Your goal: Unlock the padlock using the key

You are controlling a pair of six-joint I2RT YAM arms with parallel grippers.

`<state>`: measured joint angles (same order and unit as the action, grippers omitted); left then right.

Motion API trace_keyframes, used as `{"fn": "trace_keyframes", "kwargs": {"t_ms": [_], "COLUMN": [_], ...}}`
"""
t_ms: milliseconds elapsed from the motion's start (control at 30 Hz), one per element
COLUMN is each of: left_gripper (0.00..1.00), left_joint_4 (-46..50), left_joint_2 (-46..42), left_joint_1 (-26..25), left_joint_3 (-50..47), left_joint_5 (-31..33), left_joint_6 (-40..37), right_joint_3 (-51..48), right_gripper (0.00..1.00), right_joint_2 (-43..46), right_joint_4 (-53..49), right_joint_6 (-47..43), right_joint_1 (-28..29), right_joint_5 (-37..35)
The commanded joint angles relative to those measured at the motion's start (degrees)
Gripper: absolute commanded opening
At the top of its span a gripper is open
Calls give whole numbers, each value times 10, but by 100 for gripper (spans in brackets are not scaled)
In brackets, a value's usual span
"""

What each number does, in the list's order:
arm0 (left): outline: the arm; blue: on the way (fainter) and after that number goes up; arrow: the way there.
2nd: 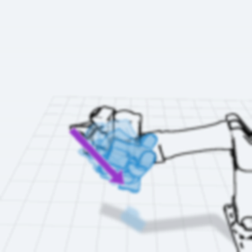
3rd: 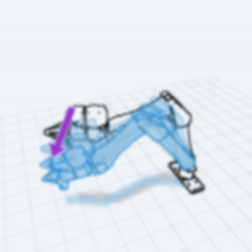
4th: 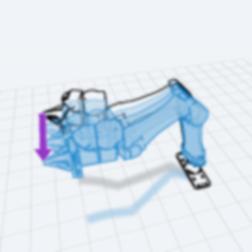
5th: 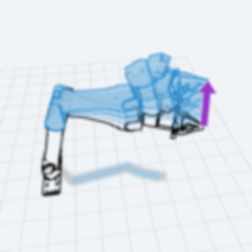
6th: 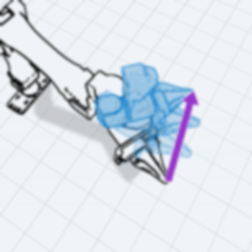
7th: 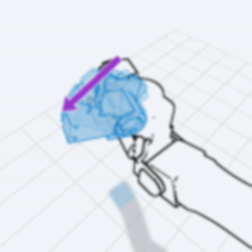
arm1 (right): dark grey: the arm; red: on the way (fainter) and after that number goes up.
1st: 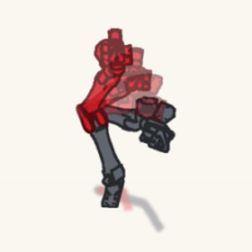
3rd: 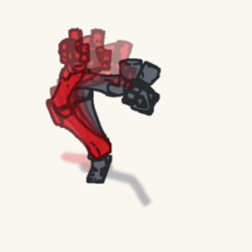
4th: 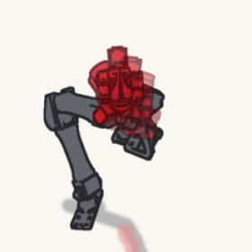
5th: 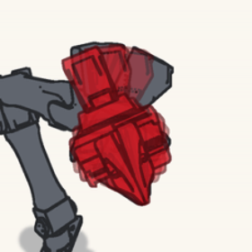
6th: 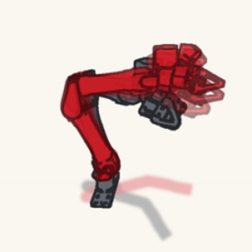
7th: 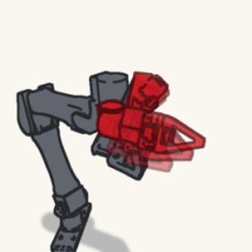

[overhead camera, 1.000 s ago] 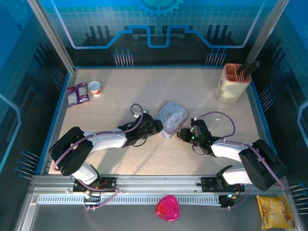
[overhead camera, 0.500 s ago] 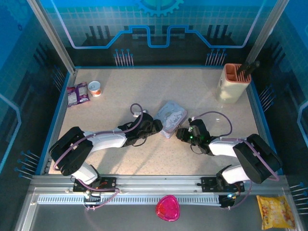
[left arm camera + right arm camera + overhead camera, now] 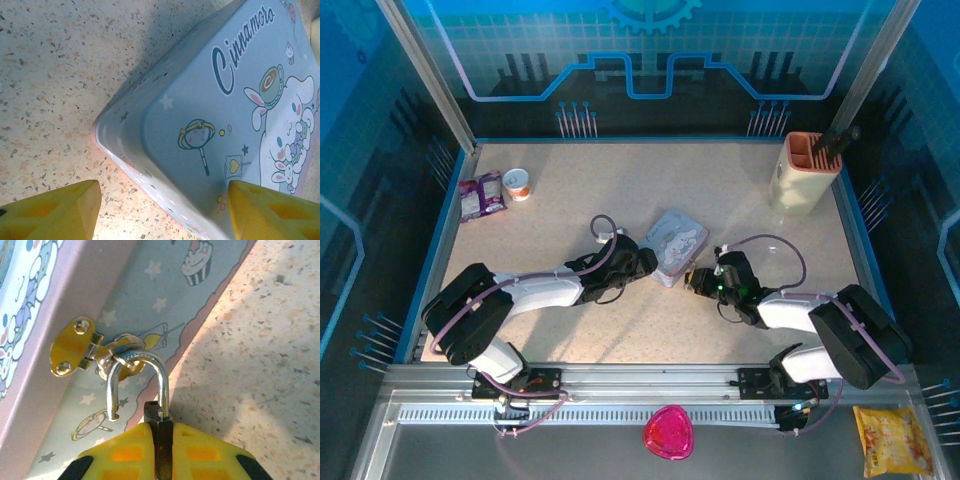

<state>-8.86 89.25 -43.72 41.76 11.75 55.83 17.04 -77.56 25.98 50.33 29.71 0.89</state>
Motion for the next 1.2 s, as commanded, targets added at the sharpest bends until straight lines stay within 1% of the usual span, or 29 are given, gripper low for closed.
{"fn": "trace_keyframes", "kwargs": {"t_ms": [0, 233, 367, 500, 767, 967, 1167], "left_gripper": [67, 67, 67, 67, 68, 68, 68], "left_joint_4": [70, 64, 64, 64, 59, 60, 53], "left_joint_2": [19, 20, 16, 15, 19, 21, 26], "left_joint_1": [3, 3, 3, 2, 2, 4, 13], "left_joint_3": [-5, -5, -9, -9, -5, -4, -1], "left_joint_5": [10, 6, 7, 4, -1, 2, -5], "left_joint_6": [-2, -1, 1, 1, 0, -1, -3], "right_joint_3": [-8, -8, -14, -28, -29, -18, -25], "right_gripper": [8, 0, 0, 0, 0, 0, 0], "right_joint_2": [28, 31, 15, 6, -15, -8, 37], "right_joint_4": [-1, 39, 77, 113, 156, 136, 73], "right_joint_6": [17, 60, 96, 136, 196, 190, 168], "right_joint_1": [6, 6, 8, 12, 17, 13, -11], "right_joint_5": [-21, -32, -38, -61, -77, -84, -80]}}
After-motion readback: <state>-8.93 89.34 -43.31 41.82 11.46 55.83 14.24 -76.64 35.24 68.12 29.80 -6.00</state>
